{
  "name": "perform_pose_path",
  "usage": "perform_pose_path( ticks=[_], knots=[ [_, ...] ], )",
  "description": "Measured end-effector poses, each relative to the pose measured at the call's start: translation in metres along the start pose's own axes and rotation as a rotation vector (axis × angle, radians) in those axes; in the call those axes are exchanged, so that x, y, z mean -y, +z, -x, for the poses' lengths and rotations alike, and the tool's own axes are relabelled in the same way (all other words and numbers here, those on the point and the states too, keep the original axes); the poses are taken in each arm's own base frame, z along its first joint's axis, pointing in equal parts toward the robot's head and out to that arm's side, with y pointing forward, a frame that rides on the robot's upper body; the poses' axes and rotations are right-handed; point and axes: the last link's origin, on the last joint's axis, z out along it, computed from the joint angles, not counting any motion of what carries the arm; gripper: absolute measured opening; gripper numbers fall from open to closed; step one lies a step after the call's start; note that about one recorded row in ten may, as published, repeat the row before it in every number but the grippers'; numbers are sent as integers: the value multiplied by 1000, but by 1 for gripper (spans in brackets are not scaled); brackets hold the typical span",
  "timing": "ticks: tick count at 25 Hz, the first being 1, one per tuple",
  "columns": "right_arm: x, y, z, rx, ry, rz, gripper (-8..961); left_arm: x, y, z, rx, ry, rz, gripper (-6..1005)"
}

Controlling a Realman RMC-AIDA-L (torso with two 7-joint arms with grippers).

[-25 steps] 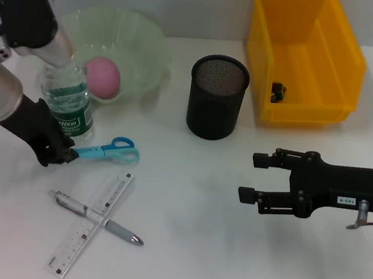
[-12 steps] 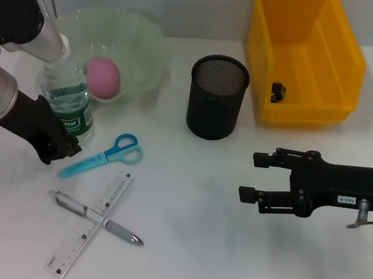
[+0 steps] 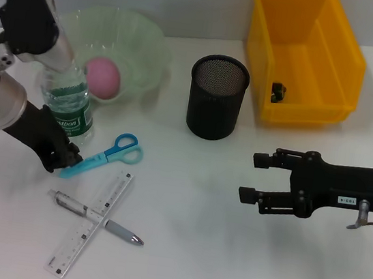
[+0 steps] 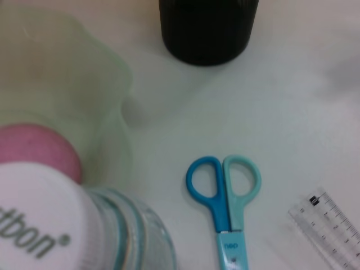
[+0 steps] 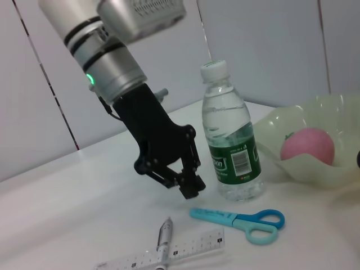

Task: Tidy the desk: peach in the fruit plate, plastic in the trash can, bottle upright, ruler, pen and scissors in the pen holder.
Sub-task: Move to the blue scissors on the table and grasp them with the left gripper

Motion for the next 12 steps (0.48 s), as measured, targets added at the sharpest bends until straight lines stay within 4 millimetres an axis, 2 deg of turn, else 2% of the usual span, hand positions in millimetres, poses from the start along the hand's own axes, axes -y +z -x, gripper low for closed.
perform_pose_path(
  ticks=[1,6,12],
  knots=[
    [0,0,0,0,0,1,816,1,2,0,10,-3,0,101],
    [-1,1,-1,2,3,1,815,4,5,-4,41,-13,-24,267],
    [-1,1,-1,2,0,2,815,1,8,-12,81,-2,-28,400]
  ],
)
